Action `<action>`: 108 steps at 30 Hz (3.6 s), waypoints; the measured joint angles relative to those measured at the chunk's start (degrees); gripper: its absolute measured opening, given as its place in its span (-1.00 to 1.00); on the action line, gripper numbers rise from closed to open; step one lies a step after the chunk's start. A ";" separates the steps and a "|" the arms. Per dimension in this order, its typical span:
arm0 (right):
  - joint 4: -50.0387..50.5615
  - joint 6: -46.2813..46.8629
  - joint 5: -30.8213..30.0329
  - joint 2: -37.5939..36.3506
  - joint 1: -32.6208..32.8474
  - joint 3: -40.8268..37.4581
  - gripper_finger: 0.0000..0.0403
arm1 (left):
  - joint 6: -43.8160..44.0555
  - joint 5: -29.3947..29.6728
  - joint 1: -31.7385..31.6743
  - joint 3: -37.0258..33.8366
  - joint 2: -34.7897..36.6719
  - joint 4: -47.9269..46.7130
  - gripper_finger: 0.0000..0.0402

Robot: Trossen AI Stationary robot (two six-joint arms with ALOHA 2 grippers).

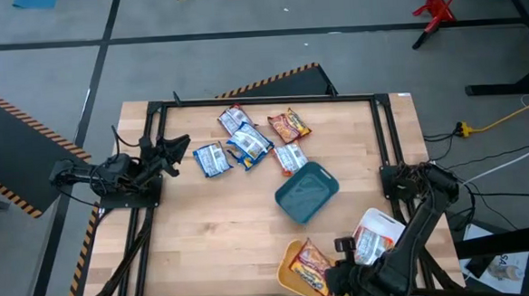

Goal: Sort Maruchan noodles
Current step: Put the top red noodle pack into the yellow bin, then put the top blue noodle pack into the green bin

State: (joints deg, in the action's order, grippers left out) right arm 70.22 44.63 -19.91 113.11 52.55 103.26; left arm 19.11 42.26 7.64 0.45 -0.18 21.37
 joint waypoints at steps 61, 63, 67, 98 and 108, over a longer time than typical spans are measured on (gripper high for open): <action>7.19 -17.38 -4.79 -9.70 -23.68 -2.64 0.10 | 3.28 0.04 0.00 0.01 0.00 0.11 -0.46; 3.14 -19.95 -4.94 -9.89 -28.46 -2.64 0.10 | 3.30 0.02 0.00 0.02 0.00 0.11 -0.46; -7.72 -25.10 1.31 -9.61 -38.37 -2.68 0.11 | 3.32 0.02 0.00 0.02 0.01 0.11 -0.46; -36.74 -35.56 4.00 11.60 -58.64 -2.81 0.84 | 2.82 -0.39 0.00 0.02 0.02 -0.74 -0.46; -37.25 -34.11 -4.68 14.53 -59.01 -2.78 0.81 | 2.82 0.20 0.00 0.02 -0.18 -2.34 -0.46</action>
State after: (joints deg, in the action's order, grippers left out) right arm 32.97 10.51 -24.59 127.64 -6.46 100.49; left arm 21.93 42.46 7.64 0.47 -0.36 19.02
